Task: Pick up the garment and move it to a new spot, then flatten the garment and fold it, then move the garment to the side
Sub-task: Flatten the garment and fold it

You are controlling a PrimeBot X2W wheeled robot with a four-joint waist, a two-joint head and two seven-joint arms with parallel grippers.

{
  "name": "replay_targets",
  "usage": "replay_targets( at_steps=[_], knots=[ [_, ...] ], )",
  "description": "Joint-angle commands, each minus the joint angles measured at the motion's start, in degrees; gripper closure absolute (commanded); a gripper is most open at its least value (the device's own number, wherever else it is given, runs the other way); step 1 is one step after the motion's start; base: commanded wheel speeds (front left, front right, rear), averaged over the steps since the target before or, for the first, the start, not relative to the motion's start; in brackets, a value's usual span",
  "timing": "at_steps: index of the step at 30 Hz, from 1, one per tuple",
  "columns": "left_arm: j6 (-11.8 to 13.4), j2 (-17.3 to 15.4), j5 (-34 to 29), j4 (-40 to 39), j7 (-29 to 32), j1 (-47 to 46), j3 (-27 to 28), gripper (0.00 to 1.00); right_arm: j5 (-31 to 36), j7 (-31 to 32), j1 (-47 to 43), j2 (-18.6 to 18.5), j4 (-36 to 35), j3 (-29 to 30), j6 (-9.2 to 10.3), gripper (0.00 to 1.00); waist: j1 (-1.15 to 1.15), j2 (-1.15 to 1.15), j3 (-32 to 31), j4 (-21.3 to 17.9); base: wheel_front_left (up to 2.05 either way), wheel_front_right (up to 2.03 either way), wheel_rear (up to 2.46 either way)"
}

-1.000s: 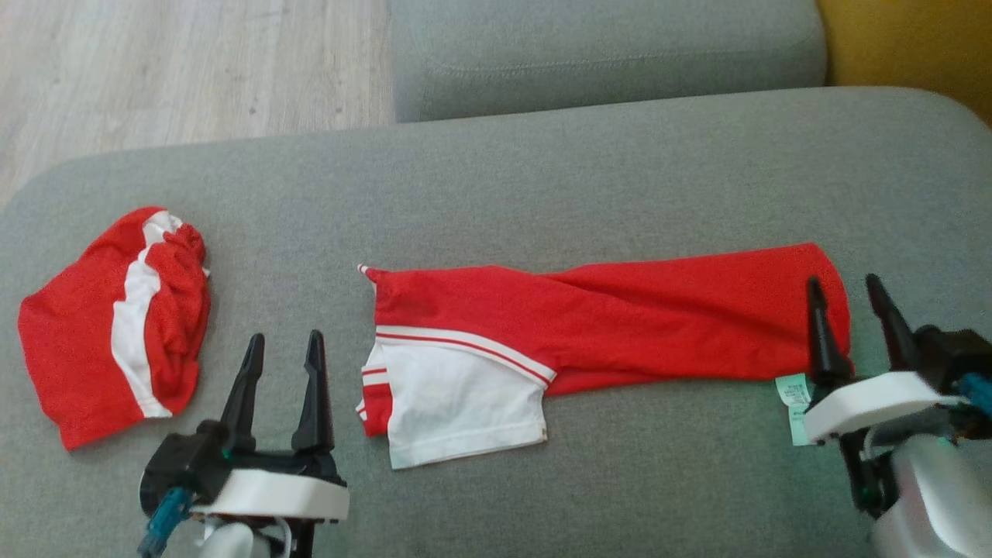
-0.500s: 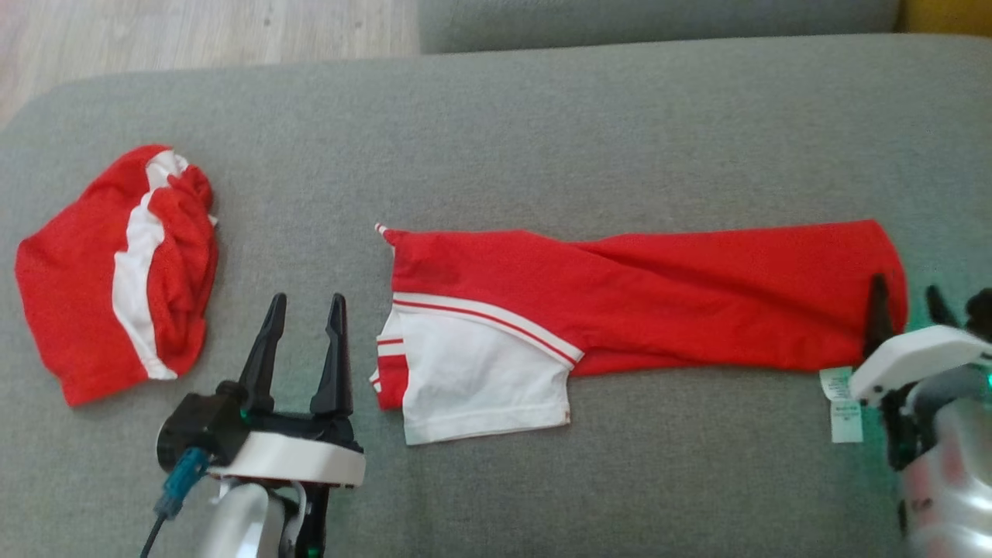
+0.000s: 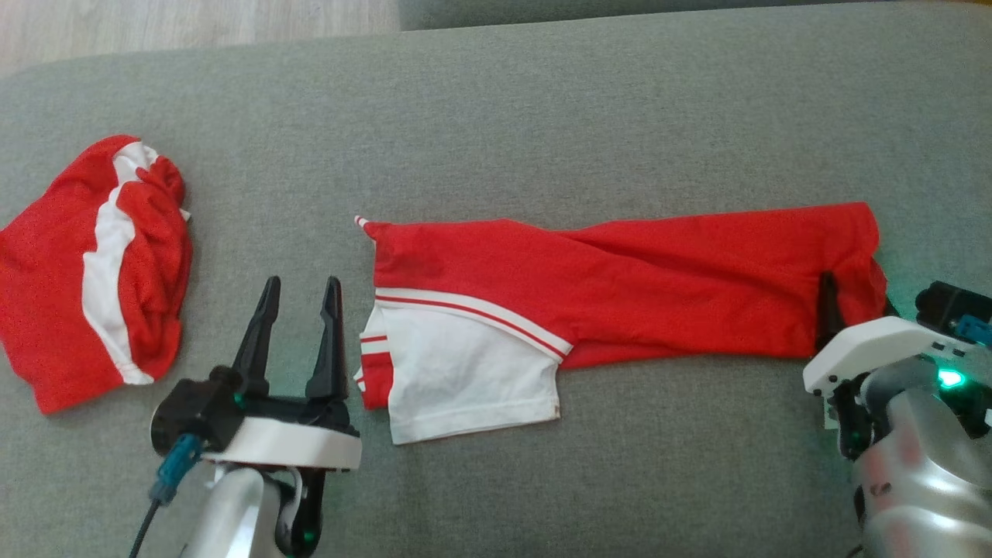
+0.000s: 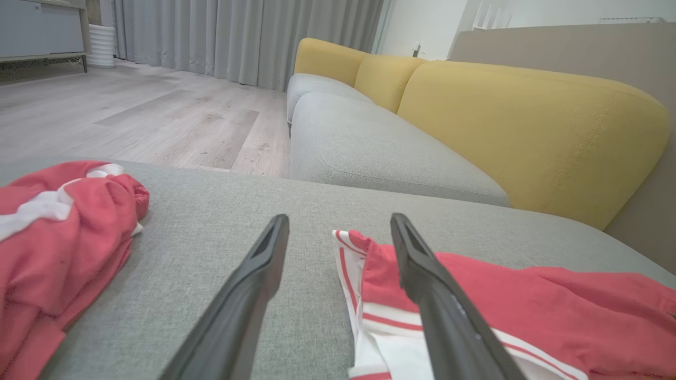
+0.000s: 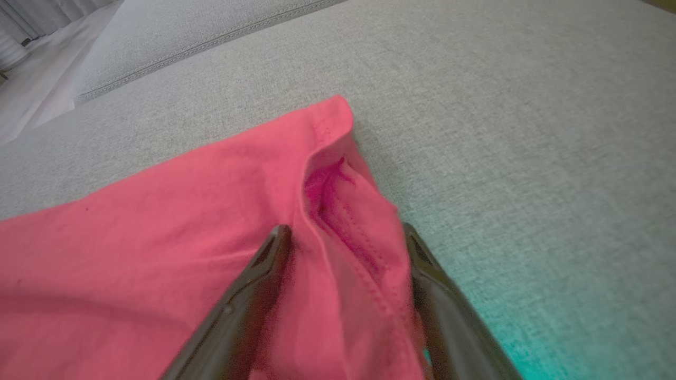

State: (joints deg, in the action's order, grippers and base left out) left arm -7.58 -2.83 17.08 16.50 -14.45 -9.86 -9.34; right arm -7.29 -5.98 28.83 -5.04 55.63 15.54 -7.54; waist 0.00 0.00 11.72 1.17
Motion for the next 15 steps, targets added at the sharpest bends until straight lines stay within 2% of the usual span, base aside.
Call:
replay_targets(
  at_steps=[1, 2, 9, 15],
  knots=[
    [0.1, -0.1, -0.6, -1.7, -0.5, -2.5, 1.9, 0.0, -1.1, 0.4, 0.5, 1.6, 0.4, -2.5, 0.05, 0.87, 0.0, 0.0, 0.1, -0.3, 0.0, 0.0, 0.0],
    [0.1, -0.1, -0.6, -1.7, -0.5, -2.5, 1.9, 0.0, -1.6, 0.4, 0.7, 1.6, 0.5, -2.7, 0.05, 1.0, 0.0, 0.0, 0.1, -0.4, 0.0, 0.0, 0.0],
    [0.1, -0.1, -0.6, -1.5, -0.5, -2.6, 1.9, 0.0, -4.5, 0.3, 1.4, -0.6, 0.3, -2.2, 0.05, 1.0, 0.0, 0.0, -0.3, -0.5, 0.0, 0.0, 0.0],
    [0.1, -0.1, -0.5, -1.7, -0.5, -2.6, 1.9, 0.0, -4.8, 0.0, 2.5, -6.9, 0.9, 0.3, 0.05, 1.0, 0.0, 0.0, -0.5, -0.1, 0.0, 0.0, 0.0]
  ],
)
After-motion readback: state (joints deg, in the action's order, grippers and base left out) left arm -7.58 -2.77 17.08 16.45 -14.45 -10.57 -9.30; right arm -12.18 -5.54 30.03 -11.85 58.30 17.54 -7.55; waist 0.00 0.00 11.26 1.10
